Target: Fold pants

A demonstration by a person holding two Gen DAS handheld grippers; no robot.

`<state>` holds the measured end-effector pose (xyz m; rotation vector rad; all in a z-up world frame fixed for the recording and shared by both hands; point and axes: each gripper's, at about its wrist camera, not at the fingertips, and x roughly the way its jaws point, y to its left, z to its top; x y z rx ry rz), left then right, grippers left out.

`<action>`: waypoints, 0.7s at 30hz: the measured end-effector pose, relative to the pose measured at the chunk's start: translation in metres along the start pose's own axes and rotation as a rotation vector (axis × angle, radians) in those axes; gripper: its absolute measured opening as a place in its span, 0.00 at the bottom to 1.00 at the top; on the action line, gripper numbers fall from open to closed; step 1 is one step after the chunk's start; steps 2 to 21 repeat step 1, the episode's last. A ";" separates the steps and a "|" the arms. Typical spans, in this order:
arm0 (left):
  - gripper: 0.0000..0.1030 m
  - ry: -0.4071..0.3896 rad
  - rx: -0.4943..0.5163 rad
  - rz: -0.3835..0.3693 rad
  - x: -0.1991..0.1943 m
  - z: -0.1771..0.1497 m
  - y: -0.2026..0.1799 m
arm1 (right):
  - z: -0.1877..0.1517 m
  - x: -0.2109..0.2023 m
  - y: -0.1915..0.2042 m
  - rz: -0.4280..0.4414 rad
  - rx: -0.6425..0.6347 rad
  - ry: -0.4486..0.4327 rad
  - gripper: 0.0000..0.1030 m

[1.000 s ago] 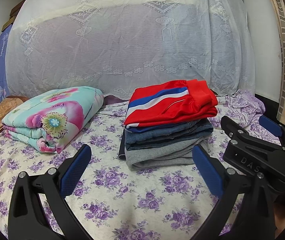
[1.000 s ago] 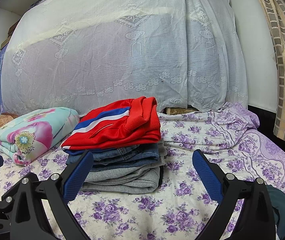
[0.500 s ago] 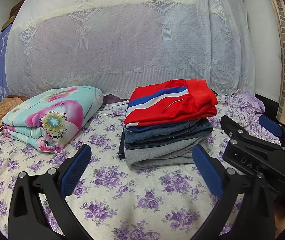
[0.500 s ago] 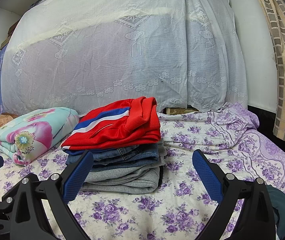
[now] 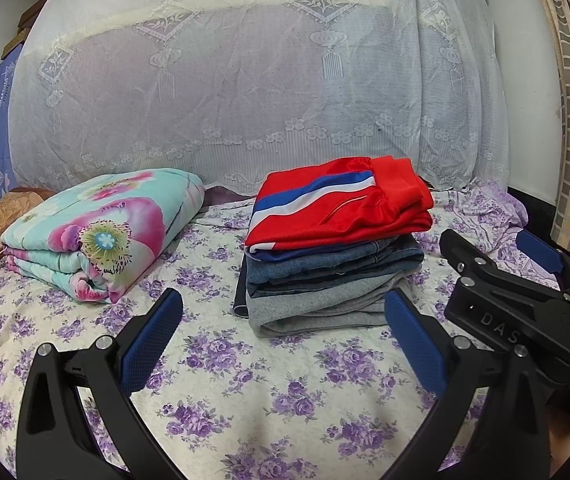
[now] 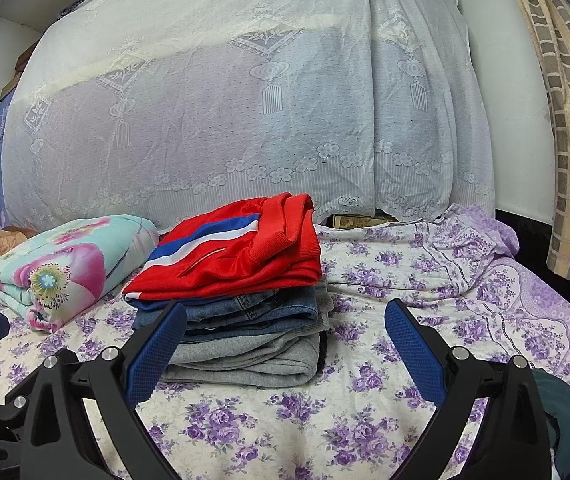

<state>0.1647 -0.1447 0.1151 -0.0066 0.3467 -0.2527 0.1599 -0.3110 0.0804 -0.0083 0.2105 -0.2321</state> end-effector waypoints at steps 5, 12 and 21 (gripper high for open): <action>0.96 0.000 0.000 -0.001 0.000 0.000 0.000 | 0.000 0.000 0.000 0.001 0.000 0.001 0.97; 0.96 0.000 0.000 -0.001 0.000 0.000 0.000 | 0.000 0.000 0.000 0.001 0.000 0.001 0.97; 0.96 0.000 0.000 -0.001 0.000 0.000 0.000 | 0.000 0.000 0.000 0.001 0.000 0.001 0.97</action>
